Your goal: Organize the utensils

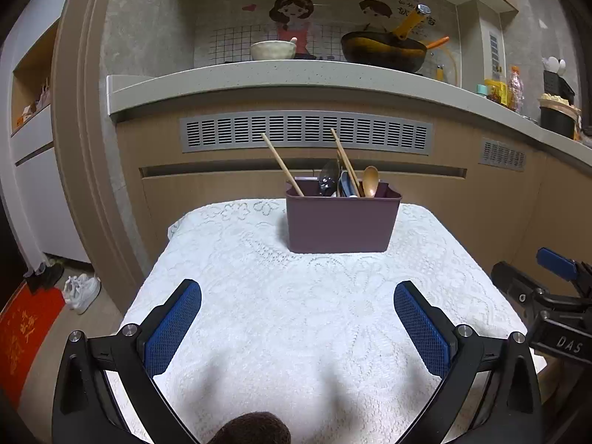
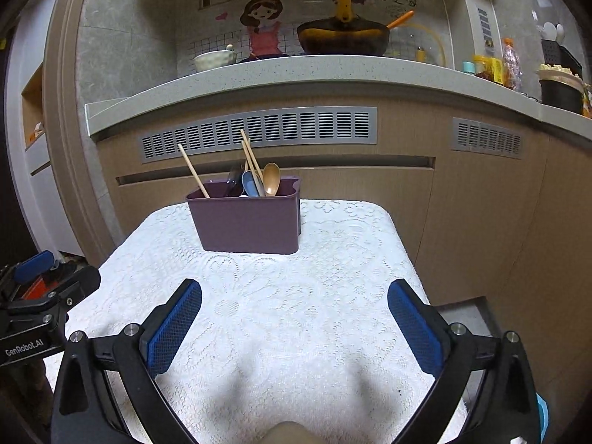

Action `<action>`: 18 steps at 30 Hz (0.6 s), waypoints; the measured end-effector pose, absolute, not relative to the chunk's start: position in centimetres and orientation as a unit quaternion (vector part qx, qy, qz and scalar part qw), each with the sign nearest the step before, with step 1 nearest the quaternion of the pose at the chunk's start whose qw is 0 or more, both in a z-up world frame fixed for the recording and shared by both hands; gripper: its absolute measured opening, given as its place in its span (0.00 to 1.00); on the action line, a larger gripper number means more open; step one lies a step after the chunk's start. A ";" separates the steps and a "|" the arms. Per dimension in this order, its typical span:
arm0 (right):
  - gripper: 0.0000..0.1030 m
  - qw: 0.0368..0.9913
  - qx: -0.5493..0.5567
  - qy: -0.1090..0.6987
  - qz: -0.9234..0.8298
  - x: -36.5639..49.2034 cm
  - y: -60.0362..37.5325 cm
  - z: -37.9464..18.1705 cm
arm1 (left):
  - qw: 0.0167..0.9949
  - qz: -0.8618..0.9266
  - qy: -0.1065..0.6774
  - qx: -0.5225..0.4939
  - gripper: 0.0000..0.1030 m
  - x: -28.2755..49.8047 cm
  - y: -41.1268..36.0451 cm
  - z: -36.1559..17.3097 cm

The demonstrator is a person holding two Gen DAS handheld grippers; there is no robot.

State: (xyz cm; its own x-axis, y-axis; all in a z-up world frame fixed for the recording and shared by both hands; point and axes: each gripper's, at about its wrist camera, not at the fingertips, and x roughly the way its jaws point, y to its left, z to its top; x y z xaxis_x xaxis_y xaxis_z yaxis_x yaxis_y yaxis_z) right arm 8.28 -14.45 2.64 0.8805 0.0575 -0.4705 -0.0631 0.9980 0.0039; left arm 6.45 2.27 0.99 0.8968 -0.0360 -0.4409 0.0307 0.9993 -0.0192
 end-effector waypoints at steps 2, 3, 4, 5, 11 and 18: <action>0.97 0.970 -0.011 0.239 0.030 8.2 -14.3 2.7 | 0.973 -0.019 0.228 -0.004 1.00 6.5 2.2 1.0; 0.97 0.971 -0.012 0.238 0.031 8.1 -14.2 2.7 | 0.973 -0.020 0.228 -0.003 1.00 6.5 2.1 1.0; 0.97 0.971 -0.013 0.238 0.031 8.1 -14.2 2.8 | 0.973 -0.020 0.228 -0.003 1.00 6.4 2.1 1.0; 0.97 0.971 -0.013 0.238 0.032 8.1 -14.2 2.8 | 0.973 -0.021 0.229 -0.003 1.00 6.4 2.0 1.0; 0.97 0.970 -0.013 0.240 0.032 8.0 -14.1 2.8 | 0.973 -0.020 0.229 -0.002 1.00 6.4 2.0 1.1; 0.98 0.970 -0.014 0.241 0.032 7.9 -13.9 2.7 | 0.973 -0.020 0.229 -0.003 1.00 6.3 1.9 1.1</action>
State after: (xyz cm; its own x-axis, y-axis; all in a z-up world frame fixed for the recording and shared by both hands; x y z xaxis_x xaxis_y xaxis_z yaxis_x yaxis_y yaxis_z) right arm 7.92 -13.86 2.73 0.8819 0.0559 -0.4681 -0.0695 0.9975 -0.0119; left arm 6.34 1.89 1.13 0.8947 -0.0399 -0.4448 0.0375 0.9992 -0.0141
